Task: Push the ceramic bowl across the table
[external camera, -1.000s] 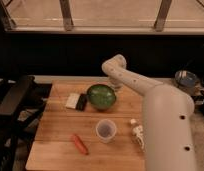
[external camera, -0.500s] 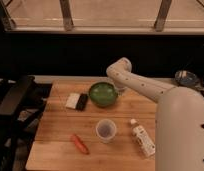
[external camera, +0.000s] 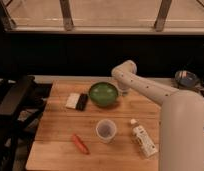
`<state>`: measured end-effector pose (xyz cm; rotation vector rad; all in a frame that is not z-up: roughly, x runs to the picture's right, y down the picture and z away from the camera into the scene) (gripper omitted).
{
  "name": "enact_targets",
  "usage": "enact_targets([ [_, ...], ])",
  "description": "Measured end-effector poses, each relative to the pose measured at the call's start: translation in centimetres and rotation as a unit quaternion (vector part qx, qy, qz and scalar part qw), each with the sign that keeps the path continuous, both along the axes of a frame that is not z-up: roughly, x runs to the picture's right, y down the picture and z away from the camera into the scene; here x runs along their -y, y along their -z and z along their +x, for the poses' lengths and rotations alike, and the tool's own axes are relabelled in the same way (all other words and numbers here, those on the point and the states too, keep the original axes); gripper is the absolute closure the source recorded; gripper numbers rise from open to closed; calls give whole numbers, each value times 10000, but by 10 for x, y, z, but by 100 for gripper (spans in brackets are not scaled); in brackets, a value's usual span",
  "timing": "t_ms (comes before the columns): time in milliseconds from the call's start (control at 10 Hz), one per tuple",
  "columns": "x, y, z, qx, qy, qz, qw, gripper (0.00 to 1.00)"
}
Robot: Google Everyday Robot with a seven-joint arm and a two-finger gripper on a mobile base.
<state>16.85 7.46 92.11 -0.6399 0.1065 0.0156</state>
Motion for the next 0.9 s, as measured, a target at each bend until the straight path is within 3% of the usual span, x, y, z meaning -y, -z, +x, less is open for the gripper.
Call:
enact_targets([
  [100,-2,-3,3,168,-79,-19,9998,83],
  [500,19,-11,-41,182,240,-44,9995,83],
  [900,28,-16,-57,320,407,-91,9986,83],
])
